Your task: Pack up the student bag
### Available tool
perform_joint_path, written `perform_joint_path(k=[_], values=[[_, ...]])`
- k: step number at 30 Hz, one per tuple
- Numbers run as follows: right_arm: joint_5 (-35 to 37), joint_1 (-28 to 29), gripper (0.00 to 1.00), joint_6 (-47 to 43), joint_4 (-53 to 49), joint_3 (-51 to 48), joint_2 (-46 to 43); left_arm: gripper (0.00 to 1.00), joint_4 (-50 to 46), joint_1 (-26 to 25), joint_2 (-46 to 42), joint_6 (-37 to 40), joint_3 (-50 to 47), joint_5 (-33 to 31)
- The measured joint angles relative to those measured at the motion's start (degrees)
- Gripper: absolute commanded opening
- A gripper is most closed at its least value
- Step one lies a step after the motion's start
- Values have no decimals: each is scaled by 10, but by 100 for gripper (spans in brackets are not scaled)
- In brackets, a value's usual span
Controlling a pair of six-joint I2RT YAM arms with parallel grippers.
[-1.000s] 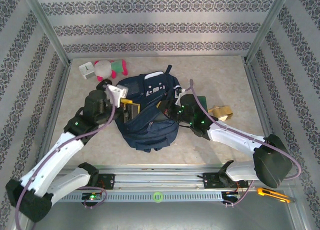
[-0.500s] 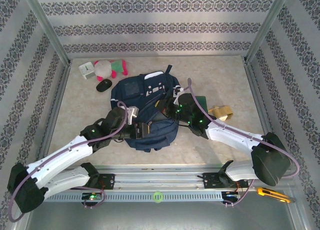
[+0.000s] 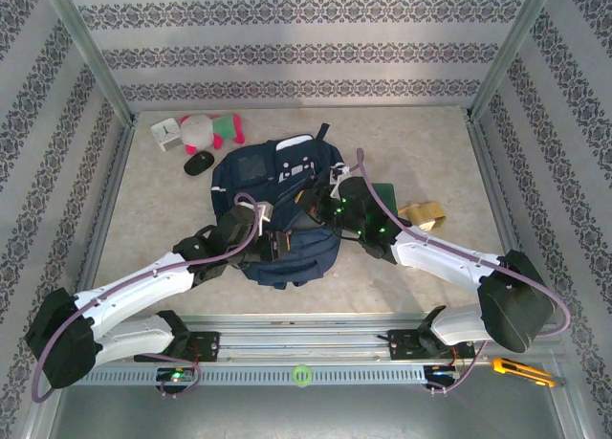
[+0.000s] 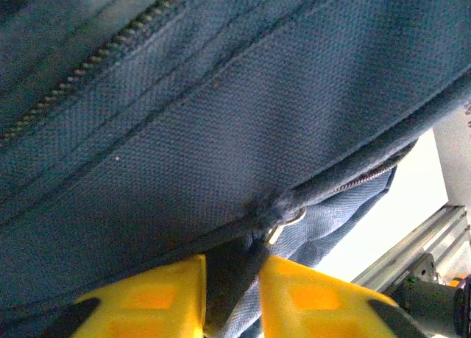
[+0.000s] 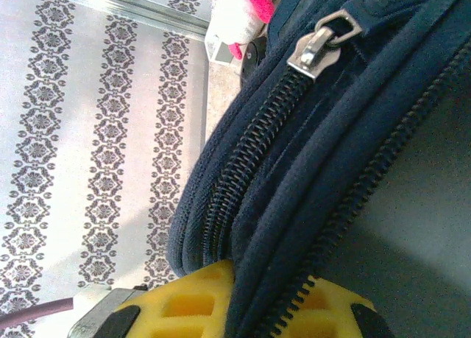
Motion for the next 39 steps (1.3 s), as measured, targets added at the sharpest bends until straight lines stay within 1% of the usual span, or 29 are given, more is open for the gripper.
perform_joint_path(k=[4,8,12,15,20,23,27,30,34,37,39], values=[[0,0,0,-2,-1,3,0,0,2,-3,-1,1,2,-19],[-2,-1,0,-4,-1,3,-1,0,-10,-7,-16,0,2,-46],[-29,-22,0,-4,-6,3,-8,0,-43,-7,-52,-3,2,-81],[-69,-49,0,-1,-9,3,-23,0,-70,-6,-95,-4,-9,-106],[-165,-105,0,11,-14,11,-29,0,-125,7,-161,-4,-33,-145],[-224,-137,0,23,-15,23,-28,0,-160,35,-176,2,-42,-176],[-291,-167,0,42,-11,28,-26,0,-171,80,-176,25,-42,-182],[-339,-186,0,55,-15,30,-26,0,-162,115,-176,52,-42,-167],[-392,-207,0,74,-15,48,-13,0,-120,167,-163,99,-42,-133],[-421,-219,0,87,-14,59,-5,0,-83,200,-137,133,-42,-112],[-434,-226,0,92,-13,64,0,0,-68,214,-121,149,-42,-105]])
